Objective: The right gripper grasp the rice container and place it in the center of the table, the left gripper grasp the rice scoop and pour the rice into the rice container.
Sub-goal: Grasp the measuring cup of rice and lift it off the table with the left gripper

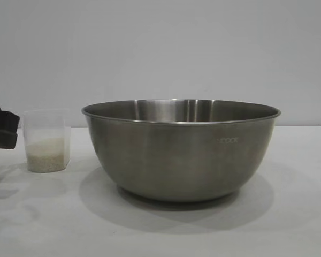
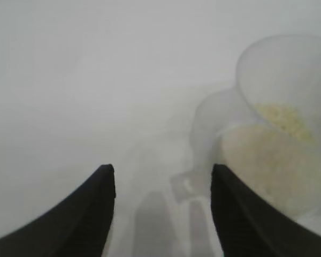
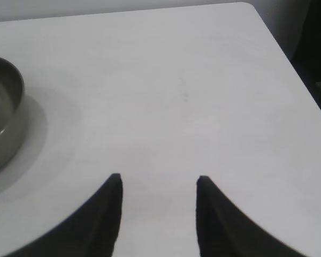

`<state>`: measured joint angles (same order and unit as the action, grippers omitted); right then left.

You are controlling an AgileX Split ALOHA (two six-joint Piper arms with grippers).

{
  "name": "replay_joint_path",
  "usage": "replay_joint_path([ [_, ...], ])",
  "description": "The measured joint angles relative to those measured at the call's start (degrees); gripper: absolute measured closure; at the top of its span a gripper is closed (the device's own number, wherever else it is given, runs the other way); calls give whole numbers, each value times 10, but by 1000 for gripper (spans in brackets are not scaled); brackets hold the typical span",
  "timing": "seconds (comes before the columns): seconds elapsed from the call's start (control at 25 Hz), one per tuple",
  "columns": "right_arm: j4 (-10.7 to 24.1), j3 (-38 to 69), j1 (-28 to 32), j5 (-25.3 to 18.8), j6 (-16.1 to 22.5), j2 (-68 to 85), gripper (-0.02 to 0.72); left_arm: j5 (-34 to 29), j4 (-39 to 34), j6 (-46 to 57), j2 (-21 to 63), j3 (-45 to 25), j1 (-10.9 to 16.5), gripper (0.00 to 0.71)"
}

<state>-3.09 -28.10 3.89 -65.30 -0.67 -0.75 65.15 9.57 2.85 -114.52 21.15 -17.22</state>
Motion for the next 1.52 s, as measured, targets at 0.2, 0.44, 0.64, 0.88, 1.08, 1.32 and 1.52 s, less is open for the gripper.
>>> replay_joint_path([
  [0.2, 0, 0, 0, 0, 0, 0, 379, 1, 0, -3, -14, 16, 0, 319],
  [0.44, -1, 0, 0, 0, 0, 0, 379, 1, 0, -3, -30, 37, 0, 319],
  [0.64, -1, 0, 0, 0, 0, 0, 379, 1, 0, -3, -31, 58, 0, 319],
  [0.88, -1, 0, 0, 0, 0, 0, 379, 0, -6, -4, -31, 79, 0, 501],
  [1.08, -1, 0, 0, 0, 0, 0, 379, 0, -38, -5, -32, 86, 0, 710],
  [1.32, -1, 0, 0, 0, 0, 0, 379, -4, -46, -9, -20, 87, 0, 710],
  [1.52, -1, 0, 0, 0, 0, 0, 379, -4, -52, -56, 29, 87, 0, 710],
])
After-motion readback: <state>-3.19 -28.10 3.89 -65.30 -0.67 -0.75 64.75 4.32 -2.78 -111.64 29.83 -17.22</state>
